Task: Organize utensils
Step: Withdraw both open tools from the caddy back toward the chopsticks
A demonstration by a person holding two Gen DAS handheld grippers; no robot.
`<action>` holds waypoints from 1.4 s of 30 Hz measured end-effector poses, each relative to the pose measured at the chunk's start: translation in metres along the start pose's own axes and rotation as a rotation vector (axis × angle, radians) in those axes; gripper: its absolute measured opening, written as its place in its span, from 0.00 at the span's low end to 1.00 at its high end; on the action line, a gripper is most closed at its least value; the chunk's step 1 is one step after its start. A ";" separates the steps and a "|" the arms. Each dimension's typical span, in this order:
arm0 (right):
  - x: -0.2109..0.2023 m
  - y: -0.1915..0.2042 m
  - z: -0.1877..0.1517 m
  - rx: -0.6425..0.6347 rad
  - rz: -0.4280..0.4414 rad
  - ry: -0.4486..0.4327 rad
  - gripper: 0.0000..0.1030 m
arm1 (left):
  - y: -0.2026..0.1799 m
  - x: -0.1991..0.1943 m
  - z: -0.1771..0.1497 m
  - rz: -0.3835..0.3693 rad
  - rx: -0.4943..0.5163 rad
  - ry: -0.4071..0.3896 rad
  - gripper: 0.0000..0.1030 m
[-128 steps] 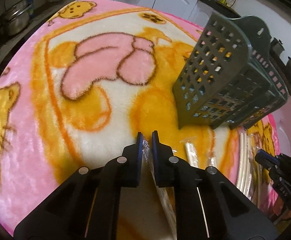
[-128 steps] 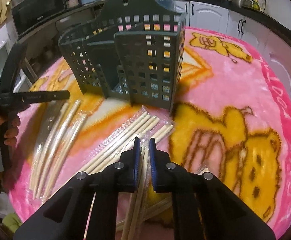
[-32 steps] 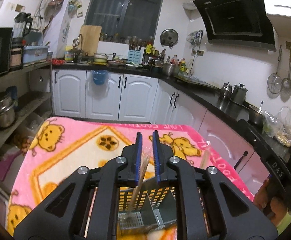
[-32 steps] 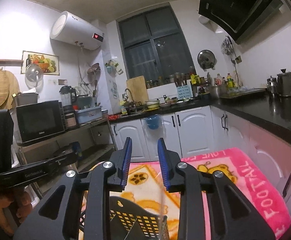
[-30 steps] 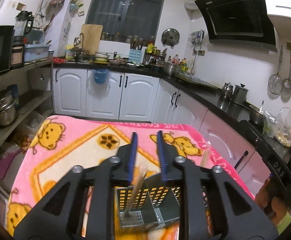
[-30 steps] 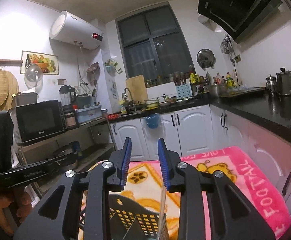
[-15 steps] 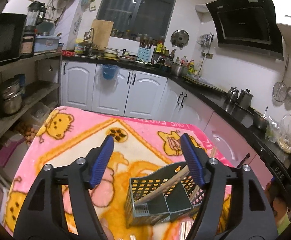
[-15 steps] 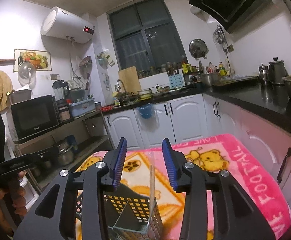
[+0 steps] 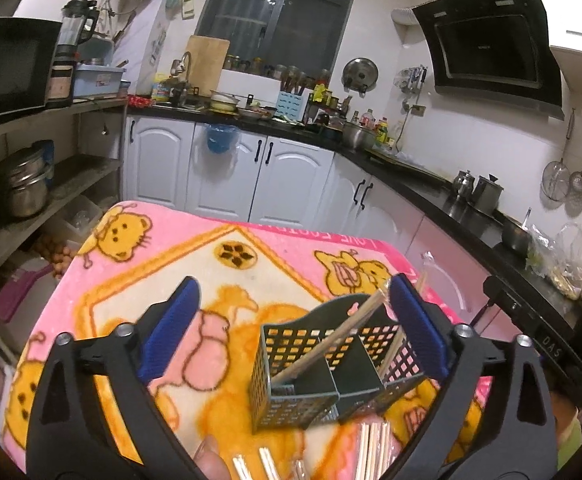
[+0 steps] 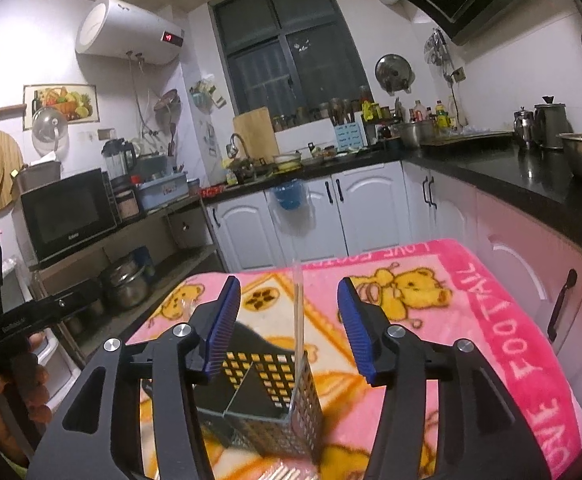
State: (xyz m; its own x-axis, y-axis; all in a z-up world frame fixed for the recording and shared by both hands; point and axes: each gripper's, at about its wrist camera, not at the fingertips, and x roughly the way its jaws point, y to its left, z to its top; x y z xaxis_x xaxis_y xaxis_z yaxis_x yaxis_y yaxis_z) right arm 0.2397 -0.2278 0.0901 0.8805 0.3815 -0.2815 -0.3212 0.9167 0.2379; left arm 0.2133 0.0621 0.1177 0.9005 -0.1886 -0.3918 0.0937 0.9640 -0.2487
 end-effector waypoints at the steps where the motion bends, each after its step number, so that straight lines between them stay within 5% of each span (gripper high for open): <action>1: -0.001 0.000 -0.001 -0.001 0.000 0.006 0.50 | -0.001 -0.002 -0.002 0.001 0.004 0.001 0.89; 14: -0.013 0.003 -0.021 -0.004 0.016 0.080 0.62 | -0.002 -0.011 -0.027 0.020 0.030 0.030 0.90; 42: -0.026 0.010 -0.059 -0.066 0.020 0.215 0.62 | 0.003 -0.016 -0.070 0.030 0.030 0.126 0.90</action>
State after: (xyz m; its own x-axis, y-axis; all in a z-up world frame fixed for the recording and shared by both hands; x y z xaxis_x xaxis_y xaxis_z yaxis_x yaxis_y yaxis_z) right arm 0.1930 -0.2213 0.0447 0.7812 0.4101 -0.4707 -0.3662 0.9117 0.1865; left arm 0.1696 0.0550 0.0606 0.8429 -0.1798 -0.5071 0.0820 0.9744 -0.2093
